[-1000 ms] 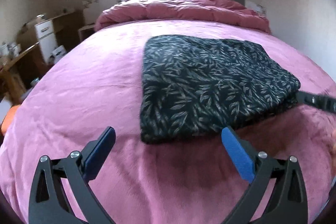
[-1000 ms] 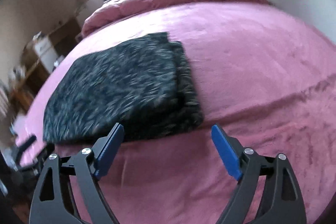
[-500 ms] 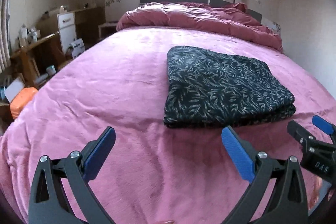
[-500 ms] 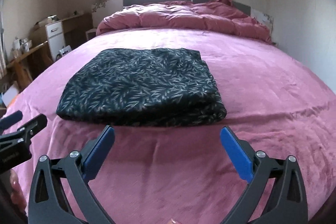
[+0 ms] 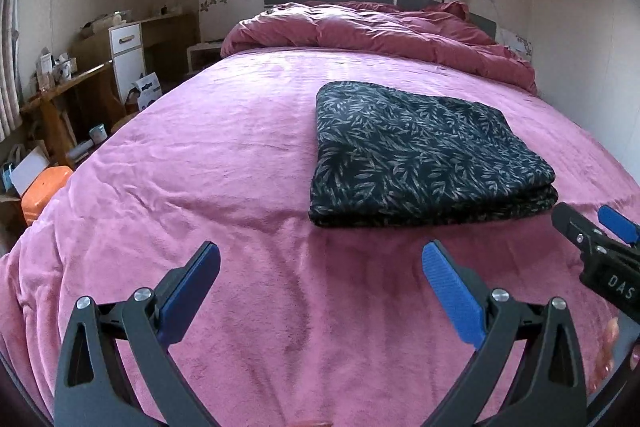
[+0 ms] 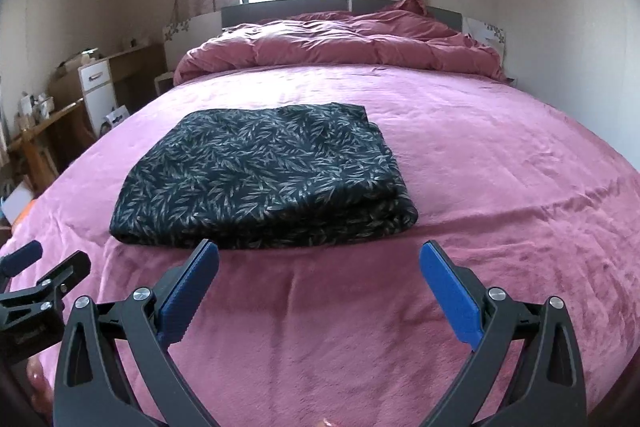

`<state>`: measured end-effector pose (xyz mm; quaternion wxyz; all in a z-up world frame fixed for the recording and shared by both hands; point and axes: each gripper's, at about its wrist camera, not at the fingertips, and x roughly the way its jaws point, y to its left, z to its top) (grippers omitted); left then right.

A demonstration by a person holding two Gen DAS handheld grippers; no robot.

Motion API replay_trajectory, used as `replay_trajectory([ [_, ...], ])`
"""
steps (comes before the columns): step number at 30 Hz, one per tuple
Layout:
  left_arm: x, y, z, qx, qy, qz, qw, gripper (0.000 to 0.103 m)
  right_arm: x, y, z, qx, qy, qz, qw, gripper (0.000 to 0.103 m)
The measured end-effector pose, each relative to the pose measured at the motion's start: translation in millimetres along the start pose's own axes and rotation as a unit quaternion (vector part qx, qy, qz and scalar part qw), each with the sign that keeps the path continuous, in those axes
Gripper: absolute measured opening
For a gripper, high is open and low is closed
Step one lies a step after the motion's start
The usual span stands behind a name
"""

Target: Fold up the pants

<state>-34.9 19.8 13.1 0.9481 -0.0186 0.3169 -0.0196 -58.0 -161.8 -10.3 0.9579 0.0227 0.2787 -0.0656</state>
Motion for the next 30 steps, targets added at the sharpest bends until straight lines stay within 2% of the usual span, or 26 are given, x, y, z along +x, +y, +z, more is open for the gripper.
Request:
replay_trajectory([
  [8, 0.1, -1.6, -0.2, -0.003, 0.009, -0.011, 0.9999, 0.101, 0.6, -0.6, -0.2, 0.008, 0.006, 0.009, 1.0, 0.1],
  [30, 7.8, 1.1, -1.8, -0.01, 0.026, -0.004, 0.9996, 0.101, 5.9, -2.7, -1.8, 0.019, 0.022, 0.015, 0.999, 0.1],
])
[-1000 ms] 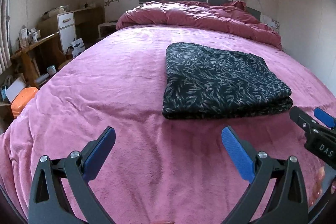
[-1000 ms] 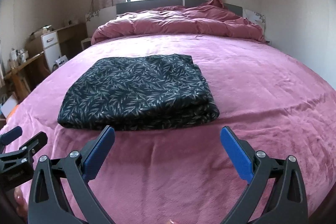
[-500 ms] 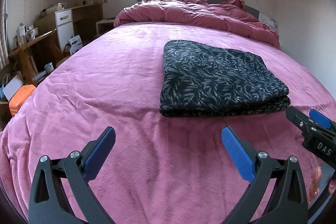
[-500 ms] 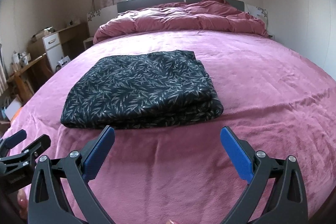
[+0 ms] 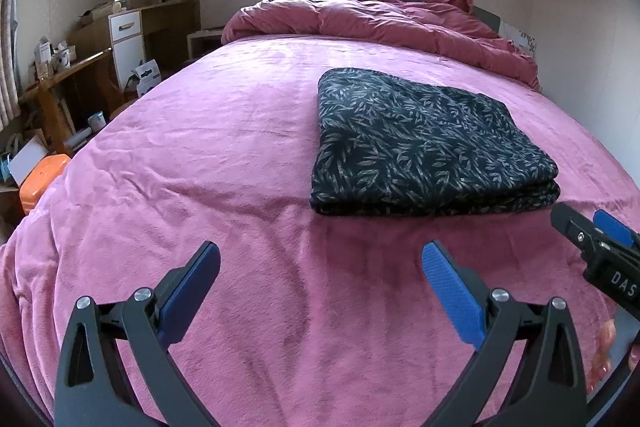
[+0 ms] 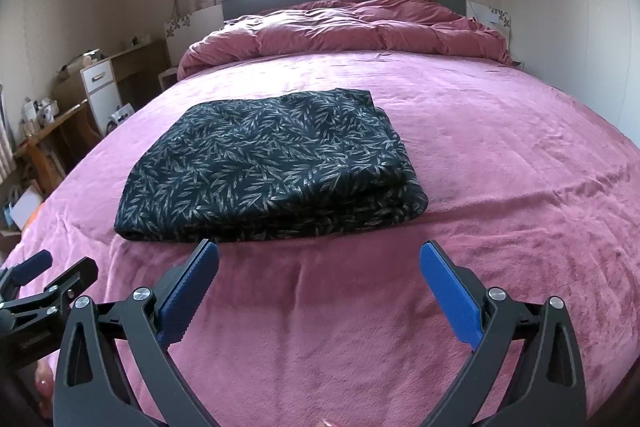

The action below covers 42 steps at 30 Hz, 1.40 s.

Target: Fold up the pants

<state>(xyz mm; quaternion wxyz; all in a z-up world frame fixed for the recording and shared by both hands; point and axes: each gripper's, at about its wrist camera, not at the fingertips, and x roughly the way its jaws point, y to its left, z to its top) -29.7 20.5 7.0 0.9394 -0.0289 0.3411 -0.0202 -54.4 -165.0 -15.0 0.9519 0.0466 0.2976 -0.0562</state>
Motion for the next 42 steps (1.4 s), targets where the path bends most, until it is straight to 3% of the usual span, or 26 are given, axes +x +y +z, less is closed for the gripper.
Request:
replay_trajectory([
  [42, 8.2, -2.8, -6.1, -0.004, 0.023, -0.001, 0.9997, 0.101, 1.7, 0.2, -2.2, 0.006, 0.008, 0.005, 1.0, 0.1],
])
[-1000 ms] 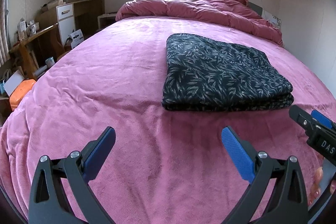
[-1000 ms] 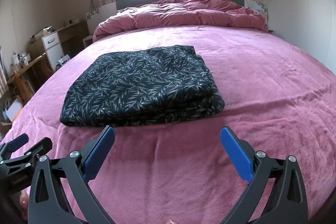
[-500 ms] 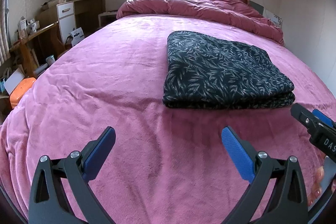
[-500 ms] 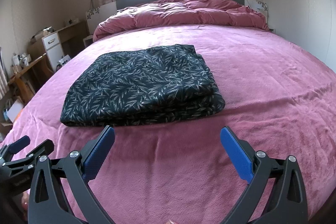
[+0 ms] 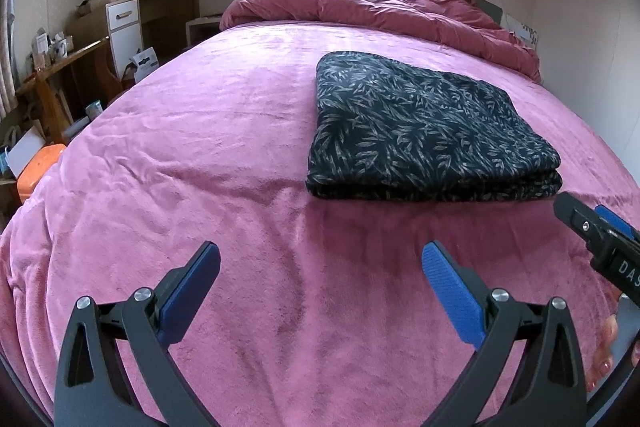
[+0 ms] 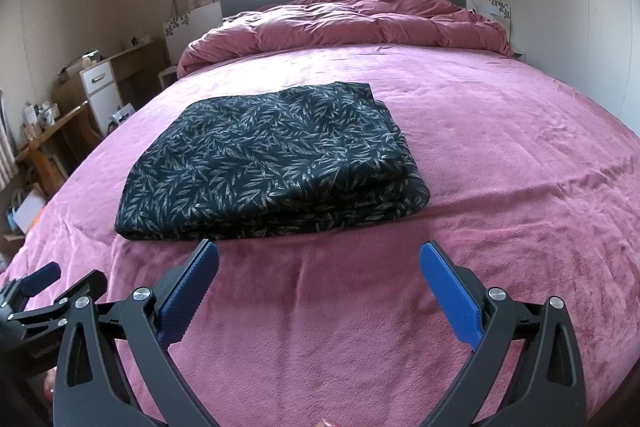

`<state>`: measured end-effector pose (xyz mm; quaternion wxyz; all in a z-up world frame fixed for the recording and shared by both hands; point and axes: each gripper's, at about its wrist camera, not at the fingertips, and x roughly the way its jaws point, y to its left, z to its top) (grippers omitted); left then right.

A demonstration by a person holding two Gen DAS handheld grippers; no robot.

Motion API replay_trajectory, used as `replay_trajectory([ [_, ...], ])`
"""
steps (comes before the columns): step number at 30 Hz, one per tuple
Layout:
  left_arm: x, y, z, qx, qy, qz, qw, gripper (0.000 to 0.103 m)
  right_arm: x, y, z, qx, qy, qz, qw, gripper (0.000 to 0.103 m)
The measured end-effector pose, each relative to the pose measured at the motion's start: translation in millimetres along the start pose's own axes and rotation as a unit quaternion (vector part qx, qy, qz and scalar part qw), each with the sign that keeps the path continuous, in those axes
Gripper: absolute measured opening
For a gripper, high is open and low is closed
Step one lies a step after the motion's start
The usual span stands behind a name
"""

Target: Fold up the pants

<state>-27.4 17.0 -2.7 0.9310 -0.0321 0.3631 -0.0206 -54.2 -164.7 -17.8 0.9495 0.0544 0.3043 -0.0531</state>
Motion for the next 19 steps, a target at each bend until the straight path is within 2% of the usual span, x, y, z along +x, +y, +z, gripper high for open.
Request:
replay_trajectory([
  [19, 8.8, -1.9, -3.2, 0.002, 0.021, 0.0, 0.9998, 0.101, 1.7, 6.4, -5.5, -0.002, 0.014, -0.013, 1.0, 0.1],
])
